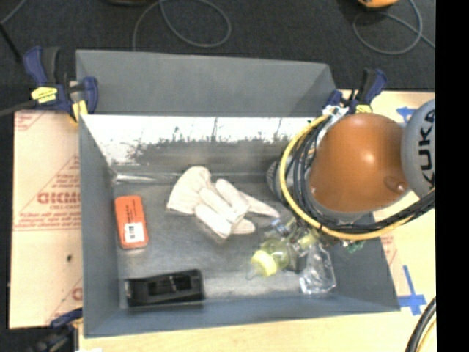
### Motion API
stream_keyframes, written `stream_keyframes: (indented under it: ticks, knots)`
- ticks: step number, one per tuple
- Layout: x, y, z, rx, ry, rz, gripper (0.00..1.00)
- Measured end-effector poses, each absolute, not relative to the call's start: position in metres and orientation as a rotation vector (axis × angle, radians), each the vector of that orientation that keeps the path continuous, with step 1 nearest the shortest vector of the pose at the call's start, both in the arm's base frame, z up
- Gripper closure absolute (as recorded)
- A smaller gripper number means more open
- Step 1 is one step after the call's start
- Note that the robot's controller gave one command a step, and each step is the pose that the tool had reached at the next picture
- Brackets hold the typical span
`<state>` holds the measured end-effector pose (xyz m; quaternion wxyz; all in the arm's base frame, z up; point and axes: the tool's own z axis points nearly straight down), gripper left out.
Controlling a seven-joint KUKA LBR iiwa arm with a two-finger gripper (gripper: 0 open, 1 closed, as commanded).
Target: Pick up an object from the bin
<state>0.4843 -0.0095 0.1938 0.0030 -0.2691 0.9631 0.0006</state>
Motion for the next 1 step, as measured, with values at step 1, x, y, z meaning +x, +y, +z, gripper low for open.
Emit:
stream_keyframes:
  ticks: [1]
  knots:
    - [0.4832, -0.0128, 0.2474, -0.874, 3.016, 0.004, 1.00]
